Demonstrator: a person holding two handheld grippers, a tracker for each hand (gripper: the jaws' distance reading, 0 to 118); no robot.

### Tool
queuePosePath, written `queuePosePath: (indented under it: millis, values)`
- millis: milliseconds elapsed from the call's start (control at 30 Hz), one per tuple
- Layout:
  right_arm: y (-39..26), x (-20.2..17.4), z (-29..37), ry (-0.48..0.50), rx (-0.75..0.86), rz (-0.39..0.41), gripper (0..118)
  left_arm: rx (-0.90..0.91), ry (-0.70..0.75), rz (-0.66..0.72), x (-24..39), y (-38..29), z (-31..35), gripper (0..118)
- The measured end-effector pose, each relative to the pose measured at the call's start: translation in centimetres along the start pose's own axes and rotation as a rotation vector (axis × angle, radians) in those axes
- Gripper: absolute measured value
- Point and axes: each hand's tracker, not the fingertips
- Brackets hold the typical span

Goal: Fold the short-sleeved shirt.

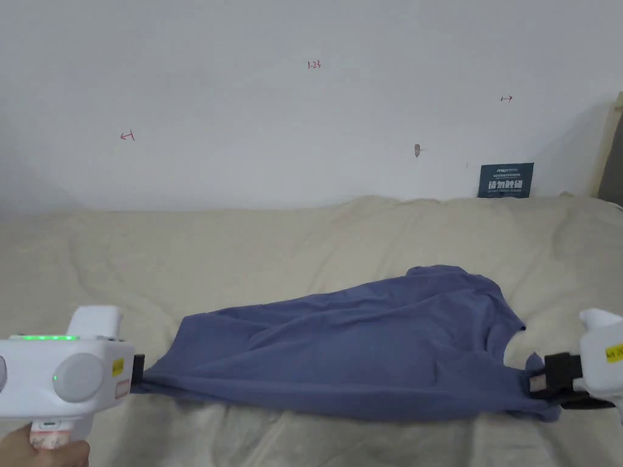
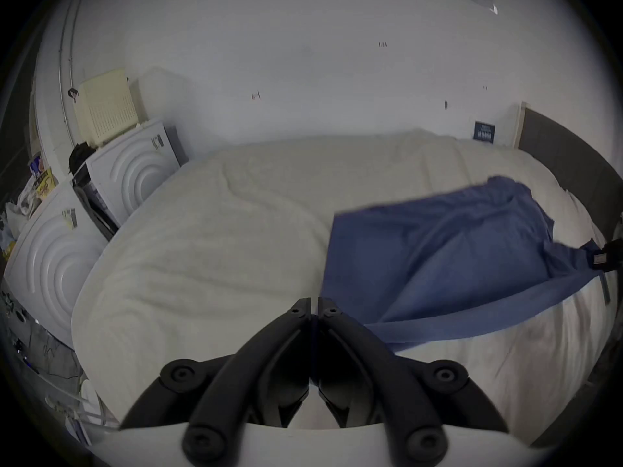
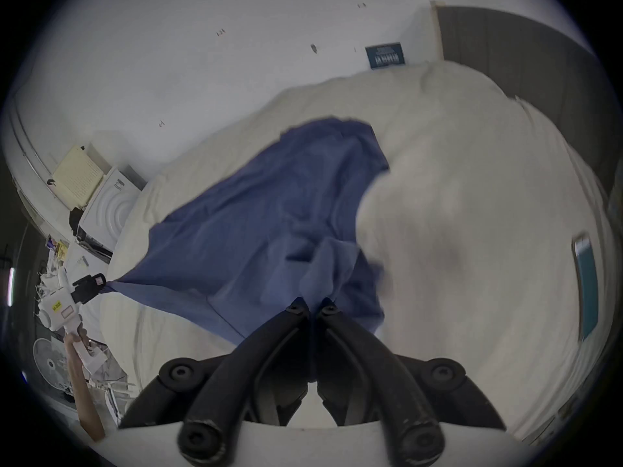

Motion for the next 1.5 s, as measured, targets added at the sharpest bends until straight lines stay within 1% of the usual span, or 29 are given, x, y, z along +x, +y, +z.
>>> queuePosePath:
  millis: [133,233,300,367,467,533,567,700,733,767,800,833,867,900,933,967,1033,1067,1133,1200,1233,1267,1300,1333,1367,1400,1433,1467,1500]
  values:
    - [-5.9,0.8,2.3,-0.020,0.013,-0.009,2,-0.030,-0.017,0.020,-0.2,-4.9,1.9,2]
    - [-9.4,1.3,3.8,-0.013,-0.006,-0.002,1,-0.082,-0.018,0.020,-0.9,-8.9,3.3,2]
    - [-11.6,1.8,4.7,-0.017,-0.001,-0.026,2,-0.104,-0.033,0.058,-1.3,-11.1,4.6,2]
    - [-13.5,2.4,5.3,-0.018,-0.001,-0.036,2,-0.106,-0.037,0.045,-1.5,-12.8,5.8,2]
    - [-15.9,2.8,4.8,-0.052,-0.055,0.005,2,-0.138,-0.036,0.047,-1.4,-15.4,6.7,2]
    - [-17.4,3.2,4.7,-0.063,-0.073,-0.034,2,-0.183,-0.034,0.040,-1.1,-16.8,6.5,2]
    - [-18.1,3.3,5.0,-0.047,-0.075,-0.041,2,-0.188,-0.033,0.024,-0.8,-17.6,6.8,2]
    - [-18.6,3.4,5.6,-0.050,-0.063,-0.021,2,-0.186,-0.042,0.033,-0.7,-19.0,7.1,2]
    - [-18.3,3.5,5.5,-0.046,-0.059,-0.011,3,-0.184,-0.070,0.050,-0.9,-19.1,6.8,2]
    - [-18.2,3.3,5.5,-0.052,-0.055,-0.005,11,-0.175,-0.089,0.054,-1.2,-19.0,6.6,3]
    - [-18.2,3.2,5.5,-0.056,-0.055,-0.006,30,-0.168,-0.095,0.064,-1.5,-18.9,6.5,10]
    - [-18.1,3.0,5.6,-0.055,-0.054,-0.006,58,-0.174,-0.101,0.080,-1.7,-18.7,6.5,28]
    - [-18.0,3.0,5.8,-0.065,-0.047,-0.002,91,-0.177,-0.123,0.116,-2.1,-18.6,6.7,67]
    - [-17.9,2.8,6.0,-0.074,-0.020,0.010,99,-0.176,-0.131,0.139,-2.4,-18.6,6.9,97]
    - [-18.1,2.4,6.6,-0.099,0.020,0.029,99,-0.177,-0.138,0.150,-2.7,-18.5,7.3,113]
    - [-18.4,1.6,7.6,-0.107,0.071,0.052,99,-0.153,-0.138,0.158,-2.9,-18.5,8.0,116]
    - [-18.4,0.7,9.3,-0.087,0.147,0.098,99,-0.099,-0.145,0.165,-2.9,-18.2,9.5,116]
    - [-18.7,0.0,10.3,-0.085,0.171,0.111,99,-0.101,-0.138,0.160,-2.8,-18.0,10.3,116]
    - [-19.6,-1.2,12.4,-0.041,0.224,0.124,98,-0.057,-0.142,0.138,-2.6,-17.8,11.8,116]
    - [-20.8,-0.9,13.7,0.006,0.322,0.095,95,-0.024,-0.129,0.149,-2.0,-18.6,13.6,115]
    - [-21.7,-1.2,14.4,0.017,0.364,0.069,89,0.017,-0.121,0.182,-1.8,-19.2,14.5,112]
    - [-22.2,-1.6,14.9,0.036,0.391,0.064,70,0.020,-0.129,0.183,-1.4,-19.8,15.1,100]
    - [-22.6,-1.9,15.1,0.048,0.387,0.066,49,0.017,-0.122,0.183,-1.0,-20.4,15.5,84]
    - [-23.0,-2.1,14.6,0.045,0.373,0.061,22,0.021,-0.101,0.183,-0.5,-21.1,15.7,59]
    - [-23.3,-2.1,14.2,0.049,0.361,0.054,2,0.012,-0.091,0.170,-0.1,-21.7,15.7,24]
    - [-23.4,-2.4,13.8,0.060,0.342,0.051,1,-0.004,-0.083,0.167,0.2,-22.2,15.7,11]
    - [-23.5,-2.4,13.3,0.063,0.307,0.060,0,-0.012,-0.078,0.162,0.4,-22.8,15.6,10]
    - [-23.6,-2.2,12.6,0.089,0.277,0.099,0,-0.017,-0.081,0.173,0.4,-23.3,15.4,4]
    - [-23.8,-2.2,12.0,0.070,0.276,0.094,0,-0.060,-0.085,0.202,0.2,-23.7,14.9,2]
